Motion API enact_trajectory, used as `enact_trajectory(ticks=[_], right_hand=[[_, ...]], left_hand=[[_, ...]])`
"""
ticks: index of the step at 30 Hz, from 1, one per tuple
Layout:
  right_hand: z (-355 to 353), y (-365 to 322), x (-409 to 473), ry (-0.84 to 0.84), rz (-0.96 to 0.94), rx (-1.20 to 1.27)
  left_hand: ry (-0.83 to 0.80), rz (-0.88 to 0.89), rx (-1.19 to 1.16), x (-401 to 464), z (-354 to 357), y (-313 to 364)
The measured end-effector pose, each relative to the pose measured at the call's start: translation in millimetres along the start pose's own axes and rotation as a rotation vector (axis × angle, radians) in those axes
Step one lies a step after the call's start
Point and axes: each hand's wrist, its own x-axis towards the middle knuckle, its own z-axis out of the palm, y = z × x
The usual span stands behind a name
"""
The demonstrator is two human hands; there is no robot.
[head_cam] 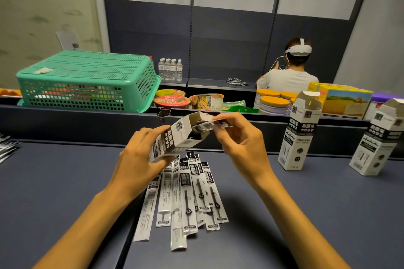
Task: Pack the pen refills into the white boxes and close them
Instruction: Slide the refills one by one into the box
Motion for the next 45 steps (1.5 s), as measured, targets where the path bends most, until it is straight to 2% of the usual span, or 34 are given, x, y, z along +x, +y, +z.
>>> enact_trajectory(ticks=[4, 8, 13, 18, 23, 28, 30, 33, 35, 37, 41, 45], right_hand=[[4.2, 5.2, -1.7, -0.035, -0.082, -0.137], [8.4, 7.8, -4.6, -0.133, -0.005, -0.142], [7.2, 3.5, -4.4, -0.056, -0.048, -0.117], [11.8, 13.9, -6.7, -0.220, 0.007, -0.255], [9.0, 17.0, -6.4, -0.127, -0.075, -0.249], [11.0, 19.4, -9.0, -0.270, -0.065, -0.398], [9.5, 15.3, -9.2, -0.250, -0.059, -0.311], [1.9, 7.0, -8.1, -0.119, -0.049, -0.138], [-4.5, 8.9, -5.9, -0.093, 0.011, -0.142], [-10.0, 20.1, -2.7, -0.191, 0.118, -0.282], [-10.8, 49.9, -3.9, -0.608, 0.378, -0.620], [2.5, 58.9, -5.8, -0.708, 0.493, -0.687]], left_hand=[[-0.004, 0.008, -0.001, -0.3, 0.5, 0.6], [-0.005, 0.003, -0.003, -0.5, 0.4, 1.1], [-0.004, 0.007, -0.015, -0.4, -0.5, 1.8], [-0.013, 0.017, 0.001, -0.6, 0.4, 2.4], [-0.008, 0.008, -0.001, 0.1, -0.3, 1.2], [-0.014, 0.008, 0.006, 0.2, 1.1, 2.2], [-0.008, 0.004, 0.008, 0.9, 0.3, 1.9], [0.003, -0.007, -0.001, 1.6, -1.2, 0.9], [0.011, -0.009, -0.004, 1.4, -1.9, 0.4], [0.015, -0.011, -0.006, 1.3, -2.2, 0.8], [0.010, -0.015, -0.006, 0.4, -1.9, 1.2], [0.006, -0.019, -0.010, -0.1, -1.0, 0.9]])
